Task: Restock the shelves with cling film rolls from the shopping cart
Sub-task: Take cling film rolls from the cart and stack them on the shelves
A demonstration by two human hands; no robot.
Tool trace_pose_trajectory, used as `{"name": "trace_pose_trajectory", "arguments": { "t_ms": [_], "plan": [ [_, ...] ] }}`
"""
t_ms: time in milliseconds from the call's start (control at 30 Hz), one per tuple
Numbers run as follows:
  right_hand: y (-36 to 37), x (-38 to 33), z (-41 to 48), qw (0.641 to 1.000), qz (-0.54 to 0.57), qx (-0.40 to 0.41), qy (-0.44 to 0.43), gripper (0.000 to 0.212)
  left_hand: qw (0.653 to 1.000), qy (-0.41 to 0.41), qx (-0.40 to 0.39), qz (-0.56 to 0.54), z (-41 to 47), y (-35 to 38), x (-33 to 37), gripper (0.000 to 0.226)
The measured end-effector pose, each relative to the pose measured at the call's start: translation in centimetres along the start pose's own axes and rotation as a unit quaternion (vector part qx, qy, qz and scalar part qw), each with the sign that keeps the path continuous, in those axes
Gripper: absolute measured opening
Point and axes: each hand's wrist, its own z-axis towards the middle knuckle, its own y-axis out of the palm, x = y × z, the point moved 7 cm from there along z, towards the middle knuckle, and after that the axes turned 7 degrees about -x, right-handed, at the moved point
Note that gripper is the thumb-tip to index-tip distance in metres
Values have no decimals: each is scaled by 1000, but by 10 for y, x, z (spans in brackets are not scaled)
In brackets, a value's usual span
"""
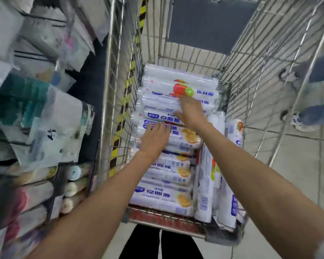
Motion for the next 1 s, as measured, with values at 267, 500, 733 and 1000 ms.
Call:
{"name": "trace_pose_trajectory", "arguments": {
  "t_ms": [267,500,733,1000],
  "plan": [
    [-58,-11,-39,993,120,-2,-1,39,952,-70,-54,-292,-47,-6,-14,56],
    [-128,-68,-150,761,620,-185,-57,78,638,-149,32,-755,-135,-60,-43,45],
    [-139,-161,-234,666,683,-274,-120,71,479,-160,172,-846,-258,-135,-59,38],
    [-104,-281,-352,745,543,-320,-219,12,360,-257,342,-829,-465,-143,-42,29]
  ]
}}
